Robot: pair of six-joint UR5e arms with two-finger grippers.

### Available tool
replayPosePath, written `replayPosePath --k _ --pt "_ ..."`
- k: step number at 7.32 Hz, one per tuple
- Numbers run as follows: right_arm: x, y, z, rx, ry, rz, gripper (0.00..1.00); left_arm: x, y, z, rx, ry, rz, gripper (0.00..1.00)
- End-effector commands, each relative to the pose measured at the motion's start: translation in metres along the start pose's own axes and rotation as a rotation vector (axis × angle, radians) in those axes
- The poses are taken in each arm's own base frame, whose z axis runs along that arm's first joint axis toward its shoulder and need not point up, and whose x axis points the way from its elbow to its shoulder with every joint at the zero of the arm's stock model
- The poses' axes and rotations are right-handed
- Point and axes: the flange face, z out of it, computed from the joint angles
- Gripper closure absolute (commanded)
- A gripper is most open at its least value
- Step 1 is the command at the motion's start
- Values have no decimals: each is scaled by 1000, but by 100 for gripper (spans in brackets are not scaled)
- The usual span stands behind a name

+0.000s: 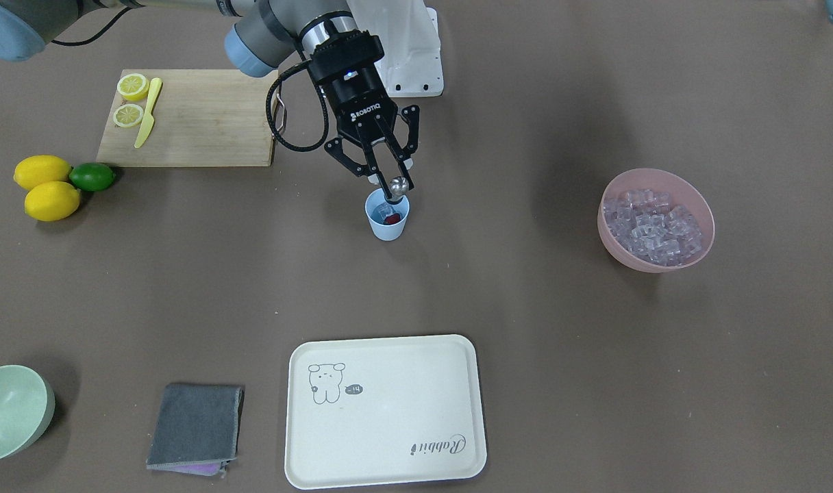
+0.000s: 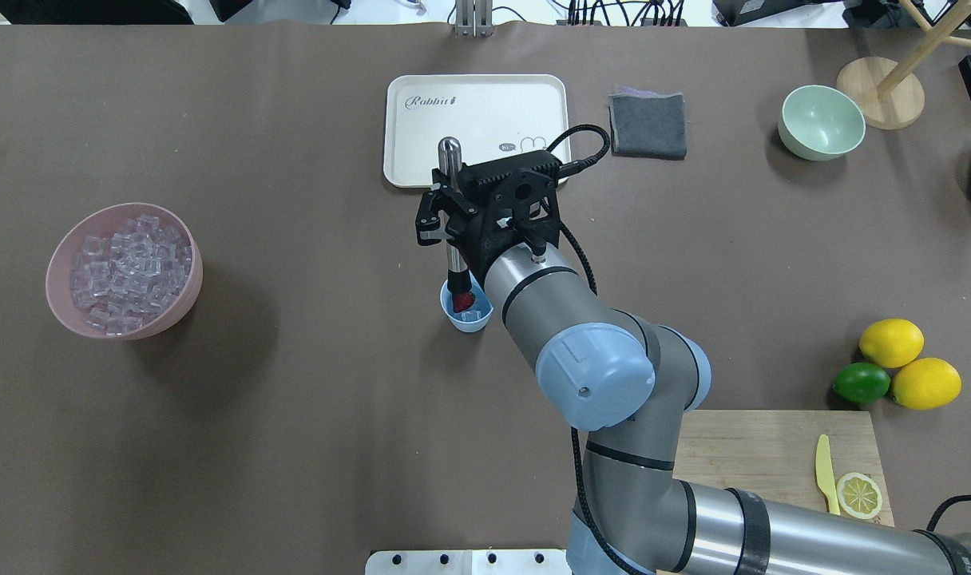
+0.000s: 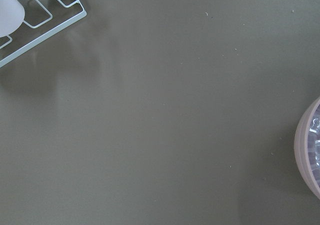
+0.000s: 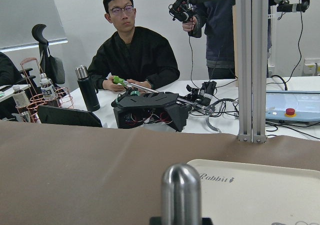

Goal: Mash ice and strawberries in cup
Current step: 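Push the muddler rod down into the blue cup repeatedly with the right gripper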

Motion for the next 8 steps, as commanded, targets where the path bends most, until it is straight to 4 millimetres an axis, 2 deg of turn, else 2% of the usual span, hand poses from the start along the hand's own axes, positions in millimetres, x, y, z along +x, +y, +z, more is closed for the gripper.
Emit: replayPosePath --k 1,3,6,8 --pt "5 13 12 -16 21 -19 100 1 0 -1 3 0 2 3" --pt "7 33 16 -45 28 -32 100 2 0 -2 4 0 3 3" --pt "2 50 18 -88 15 -42 100 2 0 -2 5 0 3 3" --pt "-4 43 16 -80 3 -34 100 1 0 -2 5 0 2 3"
